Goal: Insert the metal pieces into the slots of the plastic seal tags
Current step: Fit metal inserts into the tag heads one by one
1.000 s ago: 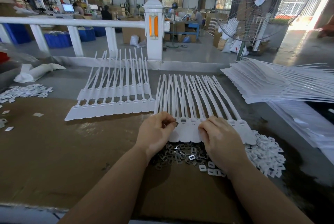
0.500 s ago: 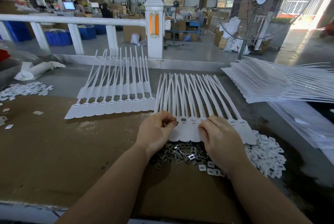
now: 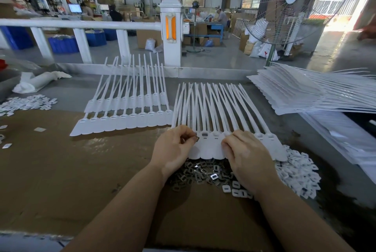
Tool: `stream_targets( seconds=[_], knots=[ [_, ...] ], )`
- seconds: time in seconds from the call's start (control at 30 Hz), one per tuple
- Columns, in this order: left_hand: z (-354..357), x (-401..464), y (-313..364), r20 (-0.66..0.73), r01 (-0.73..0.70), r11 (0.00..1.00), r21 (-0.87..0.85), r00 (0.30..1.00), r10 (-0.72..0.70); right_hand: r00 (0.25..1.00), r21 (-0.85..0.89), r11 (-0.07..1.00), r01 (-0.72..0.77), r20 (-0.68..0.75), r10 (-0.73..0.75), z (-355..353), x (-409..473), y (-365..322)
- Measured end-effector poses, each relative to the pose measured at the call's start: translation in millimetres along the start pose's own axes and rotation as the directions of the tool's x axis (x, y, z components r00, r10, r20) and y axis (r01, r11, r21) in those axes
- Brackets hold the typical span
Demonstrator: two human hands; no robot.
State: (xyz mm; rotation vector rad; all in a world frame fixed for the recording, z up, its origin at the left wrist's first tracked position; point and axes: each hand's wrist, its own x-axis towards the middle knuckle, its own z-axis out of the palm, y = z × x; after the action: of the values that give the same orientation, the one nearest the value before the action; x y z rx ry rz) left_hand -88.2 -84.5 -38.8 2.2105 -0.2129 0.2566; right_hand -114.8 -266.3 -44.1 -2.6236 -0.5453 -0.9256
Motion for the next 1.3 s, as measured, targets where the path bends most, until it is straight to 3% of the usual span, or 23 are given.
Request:
stream_targets(
  seconds=[0.23,0.33,0.53,0.6,0.7,0.87,1.2,1.3],
  knots=[
    [-1,3,1,0.009,0.033,0.998,-0.049,0.999,-0.032,0.993,0.170,0.979,-0.114,0.015,0.114,-3,4,2],
    [-4,7,5,0.031,0.040,0.997,-0.063,0.999,-0.038,0.994,0.163,0.980,-0.113,0.019,0.112,-9,9,2],
    [-7,14,22,0.064,-0.020,0.999,-0.044,0.998,0.022,0.980,0.285,0.938,-0.196,0.100,0.174,-17,21,-5],
    [-5,15,30,0.075,-0.043,0.996,-0.073,0.996,0.048,0.957,0.404,0.868,-0.288,0.100,0.271,-17,27,-6],
    [1,16,40,0.081,-0.049,0.989,-0.140,0.995,0.060,0.878,0.592,0.676,-0.438,0.122,0.462,-14,39,-5],
    [14,12,54,0.091,-0.051,0.979,-0.199,0.993,0.070,0.732,0.700,0.454,-0.551,0.145,0.666,-5,50,1],
    [34,-3,73,0.164,0.019,0.925,-0.381,0.985,0.047,0.533,0.834,0.196,-0.515,0.133,0.836,5,61,6],
    [34,-4,73,0.186,0.051,0.900,-0.432,0.982,0.033,0.530,0.835,0.212,-0.508,0.109,0.841,5,62,7]
  ],
)
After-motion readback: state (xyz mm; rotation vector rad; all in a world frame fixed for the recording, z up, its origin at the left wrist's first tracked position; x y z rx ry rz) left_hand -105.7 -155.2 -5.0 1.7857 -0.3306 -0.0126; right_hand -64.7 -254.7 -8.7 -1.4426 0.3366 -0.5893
